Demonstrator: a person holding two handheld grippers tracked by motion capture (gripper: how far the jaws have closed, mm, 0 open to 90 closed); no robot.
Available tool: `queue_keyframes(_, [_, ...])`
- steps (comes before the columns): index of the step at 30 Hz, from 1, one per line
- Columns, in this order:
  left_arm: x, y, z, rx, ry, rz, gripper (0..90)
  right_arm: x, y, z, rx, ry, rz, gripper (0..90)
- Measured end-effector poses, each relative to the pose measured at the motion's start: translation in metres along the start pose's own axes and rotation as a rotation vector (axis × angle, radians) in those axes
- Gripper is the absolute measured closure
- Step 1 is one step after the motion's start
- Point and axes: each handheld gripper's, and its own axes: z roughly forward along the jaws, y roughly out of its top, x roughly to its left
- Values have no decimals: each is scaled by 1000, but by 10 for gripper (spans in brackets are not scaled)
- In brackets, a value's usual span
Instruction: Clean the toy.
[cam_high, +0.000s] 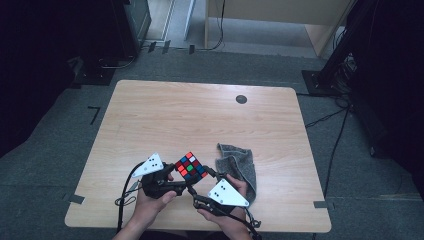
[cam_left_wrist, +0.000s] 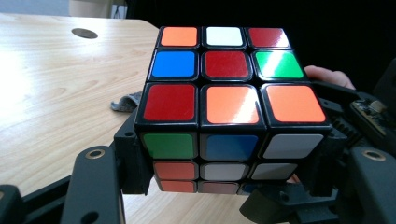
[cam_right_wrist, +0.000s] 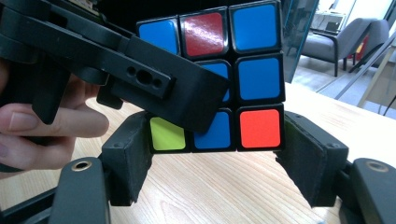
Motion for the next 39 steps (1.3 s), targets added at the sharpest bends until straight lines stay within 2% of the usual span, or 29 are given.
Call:
queue_keyframes(8, [1, 0, 1, 6, -7, -27, 339, 1, 1, 1, 3, -18, -26, 305])
queue_keyframes(15, [4, 0, 1, 12, -5, -45, 335, 4, 2, 2, 32, -39, -58, 341])
queue_keyframes(20, [6, 4, -4, -28, -18, -66, 286, 4, 1, 2, 66, -43, -61, 348])
queue_keyframes(22, [8, 6, -9, -48, -16, -63, 267, 2, -2, 2, 86, -40, -58, 348])
queue_keyframes(25, [11, 9, -15, -73, -11, -59, 245, -5, -5, 2, 119, -60, -32, 348])
queue_keyframes(27, [15, 12, -23, -94, 23, -31, 230, -14, -5, 1, 144, -78, 18, 349])
queue_keyframes(28, [17, 13, -26, -93, 45, -10, 224, -18, -5, 0, 148, -81, 33, 349])
queue_keyframes(29, [17, 13, -26, -93, 45, -10, 219, -18, -5, 0, 148, -81, 33, 349])
queue_keyframes(30, [19, 11, -27, -77, 91, 34, 205, -31, -5, -4, 159, -91, 89, 349])
queue_keyframes(32, [21, 8, -26, -56, 128, 87, 191, -38, -2, -8, 164, -97, 113, 349])
queue_keyframes(34, [20, 2, -25, -51, 186, 186, 205, -46, 4, -12, 181, -85, 146, 348])
queue_keyframes(35, [19, 0, -24, -45, 195, 222, 209, -50, 8, -14, 203, -67, 169, 348])
queue_keyframes(38, [14, -7, -18, -12, 204, 324, 208, -54, 14, -18, 211, -68, 183, 348])
queue_keyframes(39, [12, -9, -16, 1, 207, 362, 200, -55, 16, -19, 216, -57, 203, 348])
